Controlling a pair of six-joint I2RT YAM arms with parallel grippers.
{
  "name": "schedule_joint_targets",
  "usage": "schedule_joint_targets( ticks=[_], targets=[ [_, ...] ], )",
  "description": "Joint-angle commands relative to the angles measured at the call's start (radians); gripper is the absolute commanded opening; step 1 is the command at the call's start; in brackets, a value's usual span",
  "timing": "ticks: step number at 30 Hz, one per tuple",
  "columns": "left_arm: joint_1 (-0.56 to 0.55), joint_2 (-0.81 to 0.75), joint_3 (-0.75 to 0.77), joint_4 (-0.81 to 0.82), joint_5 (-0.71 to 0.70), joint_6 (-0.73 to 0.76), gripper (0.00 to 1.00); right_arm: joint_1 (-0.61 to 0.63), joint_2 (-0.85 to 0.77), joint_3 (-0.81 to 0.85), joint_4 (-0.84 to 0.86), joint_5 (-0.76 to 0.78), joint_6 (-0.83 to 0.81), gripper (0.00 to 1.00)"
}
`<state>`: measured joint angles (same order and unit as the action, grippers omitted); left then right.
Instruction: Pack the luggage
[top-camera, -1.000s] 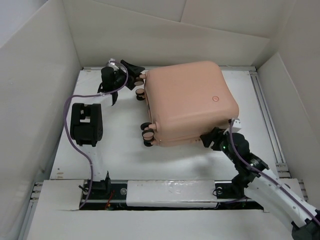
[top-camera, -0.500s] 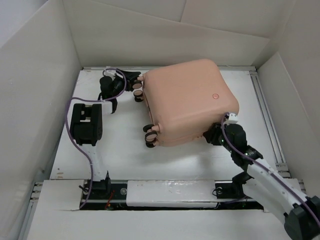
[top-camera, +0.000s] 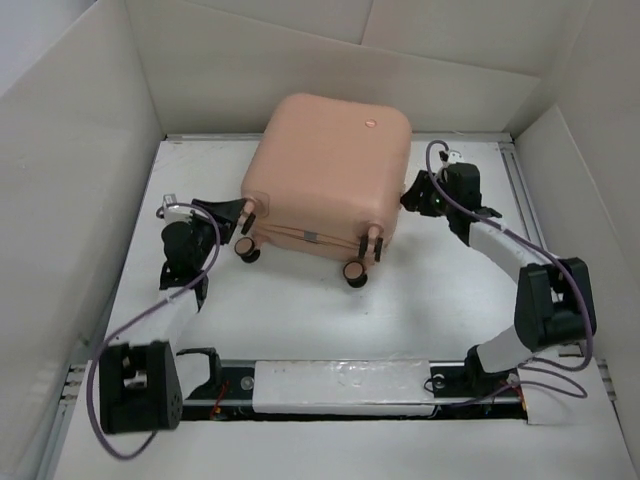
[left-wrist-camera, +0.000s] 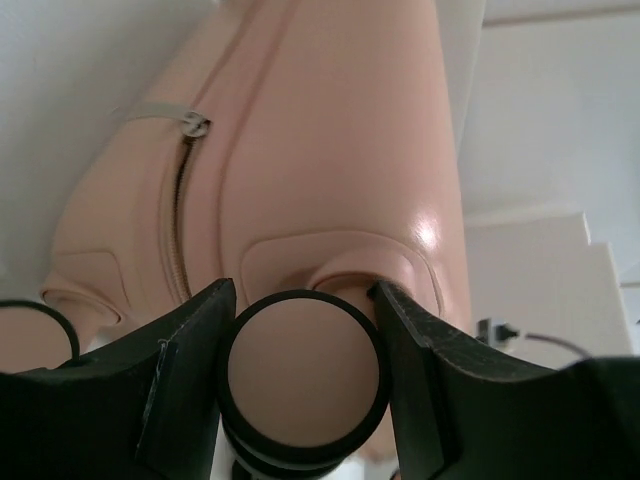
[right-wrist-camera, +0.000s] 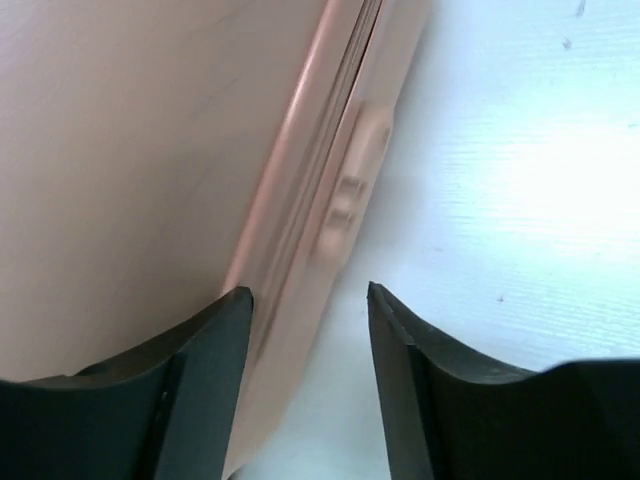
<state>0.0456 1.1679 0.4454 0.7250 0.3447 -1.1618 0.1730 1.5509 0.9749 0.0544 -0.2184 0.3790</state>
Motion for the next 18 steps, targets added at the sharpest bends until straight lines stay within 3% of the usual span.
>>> schedule_joint_targets(
  ticks=[1, 5, 9, 10, 12, 16, 17, 18],
  targets=[
    [-0.076, -0.195, -0.069, -0.117, 0.177, 0.111, 0.00, 0.097, -0.203, 0.017, 0.081, -0.227, 0.021, 0.58],
    [-0.076, -0.379, -0.070, -0.293, 0.168, 0.206, 0.00, 0.172, -0.503, -0.323, 0.071, -0.005, 0.023, 0.60],
    [-0.076, -0.555, -0.070, -0.391, 0.120, 0.238, 0.00, 0.252, -0.684, -0.532, 0.097, 0.115, 0.109, 0.30],
    [-0.076, -0.566, -0.070, -0.410, 0.120, 0.238, 0.00, 0.266, -0.719, -0.562, 0.128, 0.138, 0.133, 0.16],
    [-0.076, -0.550, -0.047, -0.443, 0.111, 0.249, 0.00, 0.280, -0.729, -0.619, 0.154, 0.201, 0.133, 0.05],
    [-0.076, -0.499, -0.028, -0.420, 0.125, 0.263, 0.00, 0.280, -0.706, -0.644, 0.206, 0.221, 0.107, 0.07],
    [-0.076, -0.476, -0.028, -0.408, 0.125, 0.252, 0.00, 0.280, -0.692, -0.653, 0.234, 0.221, 0.074, 0.21],
    [-0.076, -0.467, -0.017, -0.397, 0.125, 0.252, 0.00, 0.269, -0.678, -0.653, 0.255, 0.221, 0.054, 0.30]
  ],
)
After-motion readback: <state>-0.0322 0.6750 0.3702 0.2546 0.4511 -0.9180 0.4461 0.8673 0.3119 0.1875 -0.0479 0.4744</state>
